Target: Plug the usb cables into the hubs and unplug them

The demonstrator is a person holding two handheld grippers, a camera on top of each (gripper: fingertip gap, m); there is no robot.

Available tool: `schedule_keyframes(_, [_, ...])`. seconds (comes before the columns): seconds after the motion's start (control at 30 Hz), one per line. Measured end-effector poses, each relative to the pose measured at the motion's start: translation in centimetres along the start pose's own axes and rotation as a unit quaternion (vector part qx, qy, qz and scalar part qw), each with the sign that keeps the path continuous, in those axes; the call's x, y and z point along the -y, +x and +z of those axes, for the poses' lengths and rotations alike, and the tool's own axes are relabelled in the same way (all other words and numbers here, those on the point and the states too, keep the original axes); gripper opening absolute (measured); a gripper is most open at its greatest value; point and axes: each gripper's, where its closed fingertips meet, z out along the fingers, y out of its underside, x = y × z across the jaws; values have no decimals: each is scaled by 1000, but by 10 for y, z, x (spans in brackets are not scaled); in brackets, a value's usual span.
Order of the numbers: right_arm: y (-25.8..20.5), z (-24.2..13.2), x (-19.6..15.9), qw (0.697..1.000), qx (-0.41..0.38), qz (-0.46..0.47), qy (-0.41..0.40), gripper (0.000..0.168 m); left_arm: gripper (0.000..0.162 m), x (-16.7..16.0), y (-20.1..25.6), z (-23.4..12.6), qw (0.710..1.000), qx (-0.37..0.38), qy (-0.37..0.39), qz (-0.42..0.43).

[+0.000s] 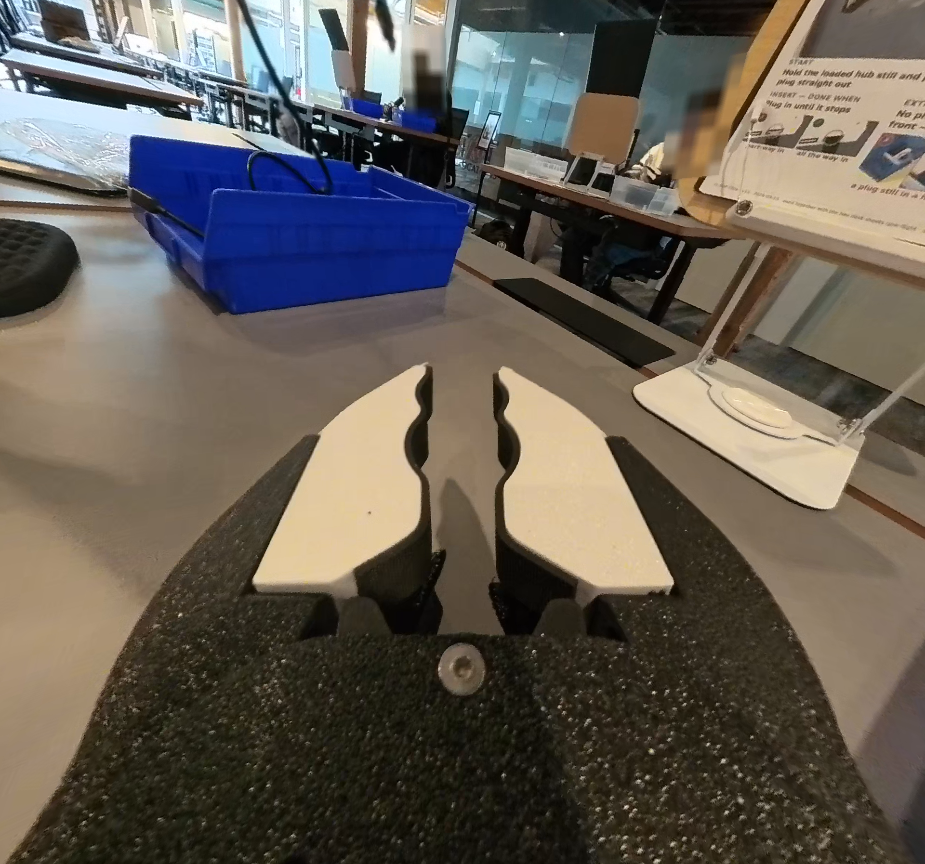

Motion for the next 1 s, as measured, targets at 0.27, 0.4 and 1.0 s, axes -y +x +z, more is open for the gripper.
schedule_keyframes(0.27, [10,-9,17,998,-32,-4,49,23,10,113,116,3,948,-253,177,-79])
schedule_keyframes(0.4, [30,-29,38,990,-91,4,110,22,10,106,154,32,926,-302,177,-143])
schedule_keyframes(1.0, [-3,-26,44,974,140,159,76,34,10,-72,263,67,831,-427,81,-349])
